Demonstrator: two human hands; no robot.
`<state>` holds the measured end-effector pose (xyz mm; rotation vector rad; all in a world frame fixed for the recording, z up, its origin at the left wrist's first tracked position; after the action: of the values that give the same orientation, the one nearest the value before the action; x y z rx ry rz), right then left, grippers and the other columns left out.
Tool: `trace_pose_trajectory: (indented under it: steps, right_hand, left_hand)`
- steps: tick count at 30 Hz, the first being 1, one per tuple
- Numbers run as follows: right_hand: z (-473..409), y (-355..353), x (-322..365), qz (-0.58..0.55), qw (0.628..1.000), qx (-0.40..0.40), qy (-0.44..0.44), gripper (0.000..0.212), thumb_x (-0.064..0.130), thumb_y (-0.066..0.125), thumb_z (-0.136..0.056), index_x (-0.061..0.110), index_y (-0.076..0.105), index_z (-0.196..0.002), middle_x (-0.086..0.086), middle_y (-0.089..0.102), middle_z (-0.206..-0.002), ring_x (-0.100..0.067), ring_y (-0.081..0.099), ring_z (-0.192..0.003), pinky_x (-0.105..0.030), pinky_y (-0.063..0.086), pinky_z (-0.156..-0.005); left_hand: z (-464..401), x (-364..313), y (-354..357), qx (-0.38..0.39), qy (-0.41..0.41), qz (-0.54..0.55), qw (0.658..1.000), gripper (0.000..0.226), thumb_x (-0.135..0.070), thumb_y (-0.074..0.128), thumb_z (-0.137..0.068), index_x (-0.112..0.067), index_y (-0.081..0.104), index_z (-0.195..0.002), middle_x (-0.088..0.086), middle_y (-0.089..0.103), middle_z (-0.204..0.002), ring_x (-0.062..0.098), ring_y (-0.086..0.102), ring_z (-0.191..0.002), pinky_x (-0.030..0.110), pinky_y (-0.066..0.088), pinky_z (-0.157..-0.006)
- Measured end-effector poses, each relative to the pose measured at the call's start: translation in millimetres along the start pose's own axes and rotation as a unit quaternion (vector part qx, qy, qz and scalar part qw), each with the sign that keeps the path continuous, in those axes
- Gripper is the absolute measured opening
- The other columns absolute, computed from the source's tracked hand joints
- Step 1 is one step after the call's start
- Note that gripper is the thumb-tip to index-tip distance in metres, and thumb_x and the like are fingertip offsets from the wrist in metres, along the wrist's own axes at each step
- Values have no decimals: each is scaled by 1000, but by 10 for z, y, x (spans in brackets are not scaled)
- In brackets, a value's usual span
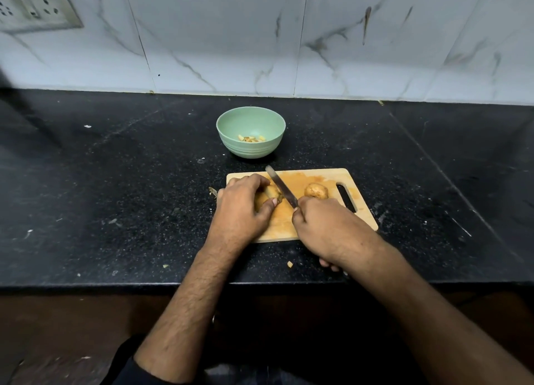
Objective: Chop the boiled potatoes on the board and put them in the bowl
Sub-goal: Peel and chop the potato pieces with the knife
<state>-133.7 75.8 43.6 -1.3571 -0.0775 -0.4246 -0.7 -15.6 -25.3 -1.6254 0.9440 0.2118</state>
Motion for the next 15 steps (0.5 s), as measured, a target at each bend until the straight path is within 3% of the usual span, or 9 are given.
trace_pose_trajectory:
  steps: [2, 7, 9, 13, 15]
  right_hand:
    - [-37, 28, 23, -2, 1000, 13, 0, 24, 31, 31, -106, 17, 50, -106, -6, 61, -77, -15, 61, -40, -21, 42, -31]
    - [-89, 72, 47, 25, 999, 26, 3, 34, 32, 31, -106, 15, 52, -126, -7, 54, -84, -16, 52, -55, -31, 48, -45]
    - [-119, 72, 49, 30, 999, 27, 6, 34, 32, 31, -106, 16, 51, -129, -6, 52, -84, -16, 53, -55, -30, 45, -43]
    - [-154, 82, 51, 40, 999, 20, 11, 33, 32, 33, -105, 16, 51, -129, -4, 51, -82, -17, 47, -58, -35, 48, -57]
    - [-151, 88, 42, 37, 999, 22, 8, 33, 32, 32, -106, 17, 51, -128, -4, 52, -82, -16, 47, -58, -35, 48, -56]
  left_hand:
    - [-3, -7, 1, -3, -7, 3, 1000, 33, -34, 72, -87, -23, 64, -116, -4, 68, -109, 20, 56, -109, 49, 46, -98]
    - [4, -18, -4, -12, -18, 10, 1000, 34, -33, 75, -86, -22, 68, -117, -2, 69, -108, 20, 58, -109, 46, 46, -101]
    - [6, -31, -12, -13, -17, 11, 1000, 34, -32, 75, -86, -22, 69, -118, -2, 69, -108, 20, 59, -109, 46, 46, -101]
    - [-6, -21, -11, -11, -18, 8, 1000, 31, -34, 74, -85, -25, 68, -114, -5, 68, -107, 19, 58, -108, 46, 47, -100]
    - [-6, -21, -9, -6, -9, -1, 1000, 29, -35, 72, -85, -26, 65, -112, -6, 67, -107, 19, 56, -107, 47, 46, -98]
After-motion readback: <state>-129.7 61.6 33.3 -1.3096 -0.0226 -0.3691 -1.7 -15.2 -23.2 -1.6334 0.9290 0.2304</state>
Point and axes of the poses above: each hand's wrist, its own z-axis away from the middle knuckle, its own y-axis out of the palm, x = y × z, the point moved 1 cm from there along -z, towards the middle knuckle
